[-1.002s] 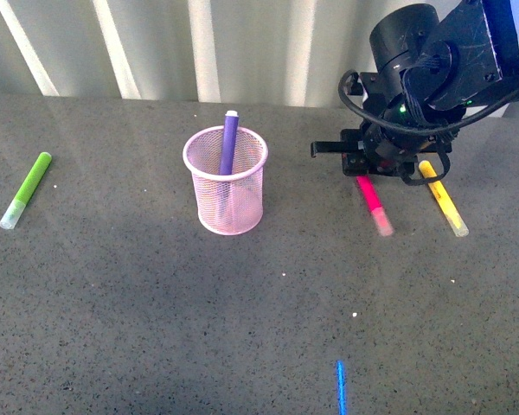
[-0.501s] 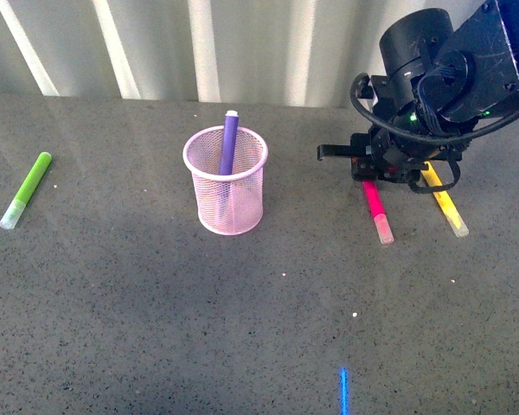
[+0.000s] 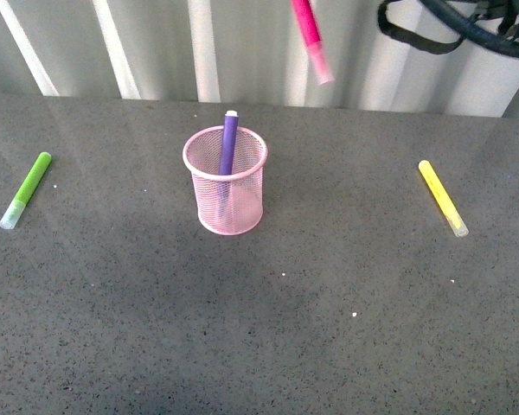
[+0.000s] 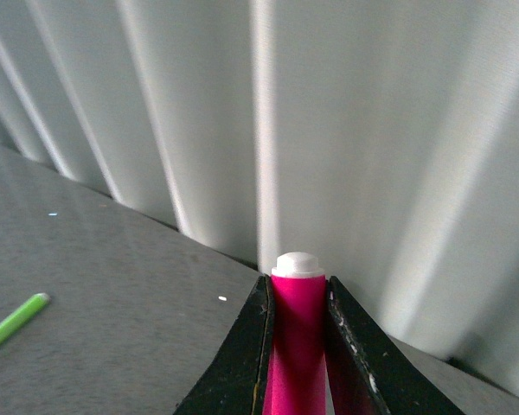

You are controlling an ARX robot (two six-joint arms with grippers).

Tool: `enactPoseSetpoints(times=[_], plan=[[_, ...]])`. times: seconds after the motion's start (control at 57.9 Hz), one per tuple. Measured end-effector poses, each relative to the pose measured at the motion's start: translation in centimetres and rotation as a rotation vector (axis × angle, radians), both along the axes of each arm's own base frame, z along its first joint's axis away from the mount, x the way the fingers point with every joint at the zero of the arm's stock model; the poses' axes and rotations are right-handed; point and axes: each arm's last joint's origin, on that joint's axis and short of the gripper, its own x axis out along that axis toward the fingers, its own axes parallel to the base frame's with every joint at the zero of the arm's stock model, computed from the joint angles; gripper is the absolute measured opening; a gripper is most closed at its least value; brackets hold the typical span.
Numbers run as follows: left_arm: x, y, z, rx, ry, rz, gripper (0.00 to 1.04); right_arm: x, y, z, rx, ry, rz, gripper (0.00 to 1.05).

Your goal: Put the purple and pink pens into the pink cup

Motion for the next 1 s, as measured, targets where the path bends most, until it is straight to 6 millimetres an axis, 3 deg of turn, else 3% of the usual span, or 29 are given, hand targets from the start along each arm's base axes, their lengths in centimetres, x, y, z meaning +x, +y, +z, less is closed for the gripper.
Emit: enactPoseSetpoints(times=[0.259, 0.553, 1.002], plan=[[0.0, 0.0, 0.0, 0.000, 0.000, 0.000, 0.98, -1.6, 3.1, -1.5, 0.015, -0.015, 0.182, 0.12], [0.0, 0.0, 0.0, 0.000, 0.000, 0.000, 0.98, -0.3, 5.1, -3.7, 0.014, 0.028, 0.228, 0.12], [0.0, 0.0, 0.0, 0.000, 0.000, 0.000, 0.98, 1.6, 6.4, -6.5, 0.019, 0.107, 0.288, 0.12]])
